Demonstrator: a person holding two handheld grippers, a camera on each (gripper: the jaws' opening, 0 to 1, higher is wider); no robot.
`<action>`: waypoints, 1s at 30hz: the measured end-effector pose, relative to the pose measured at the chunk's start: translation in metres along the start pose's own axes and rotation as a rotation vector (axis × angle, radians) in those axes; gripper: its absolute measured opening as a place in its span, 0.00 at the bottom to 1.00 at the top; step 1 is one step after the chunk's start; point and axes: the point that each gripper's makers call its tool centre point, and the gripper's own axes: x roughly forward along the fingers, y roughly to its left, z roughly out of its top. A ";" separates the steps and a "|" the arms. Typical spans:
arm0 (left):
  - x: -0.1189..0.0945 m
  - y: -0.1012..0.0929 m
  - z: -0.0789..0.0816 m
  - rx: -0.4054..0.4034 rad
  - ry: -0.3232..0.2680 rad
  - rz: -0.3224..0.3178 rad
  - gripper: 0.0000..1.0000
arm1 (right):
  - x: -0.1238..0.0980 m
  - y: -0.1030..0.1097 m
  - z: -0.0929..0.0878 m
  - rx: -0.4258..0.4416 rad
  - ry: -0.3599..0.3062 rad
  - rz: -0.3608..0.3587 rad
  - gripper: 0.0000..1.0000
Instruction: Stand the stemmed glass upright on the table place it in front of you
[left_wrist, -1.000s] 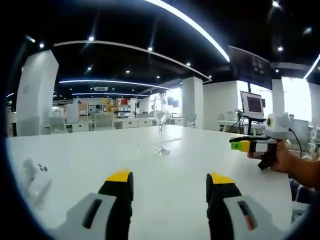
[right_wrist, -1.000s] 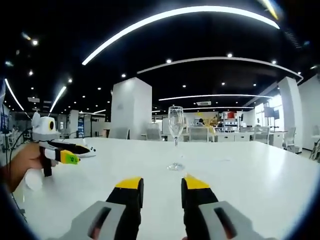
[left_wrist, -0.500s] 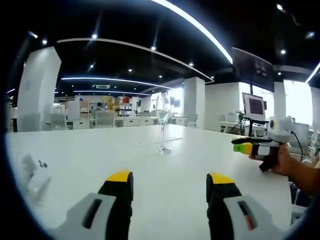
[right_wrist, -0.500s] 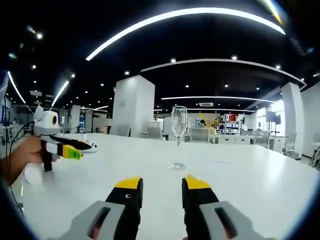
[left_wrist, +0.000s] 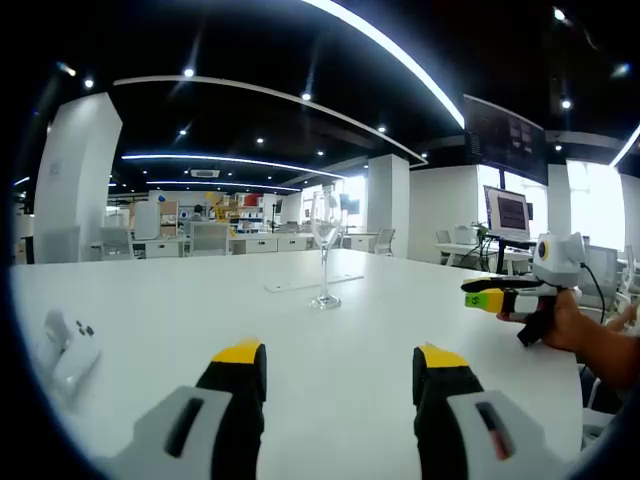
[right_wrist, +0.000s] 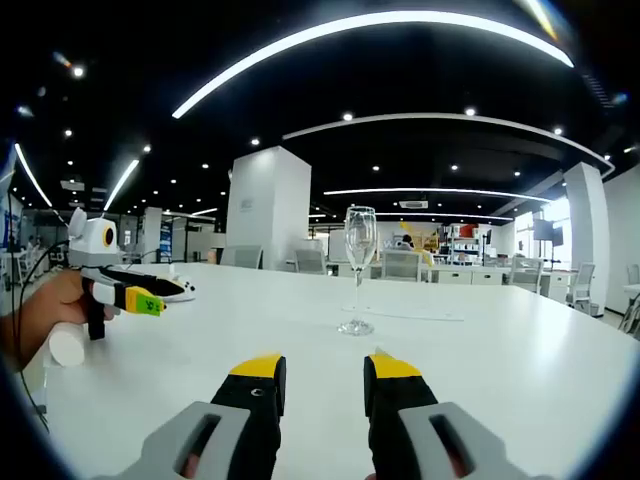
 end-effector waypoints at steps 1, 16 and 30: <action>0.000 0.000 0.000 0.000 -0.001 -0.001 0.59 | 0.000 -0.001 0.000 -0.001 0.002 -0.002 0.34; 0.001 -0.003 -0.001 0.003 0.004 -0.008 0.59 | 0.002 -0.002 -0.004 -0.004 0.015 0.003 0.34; 0.003 -0.004 -0.004 0.004 0.017 -0.009 0.59 | 0.002 -0.002 -0.009 -0.005 0.029 0.012 0.34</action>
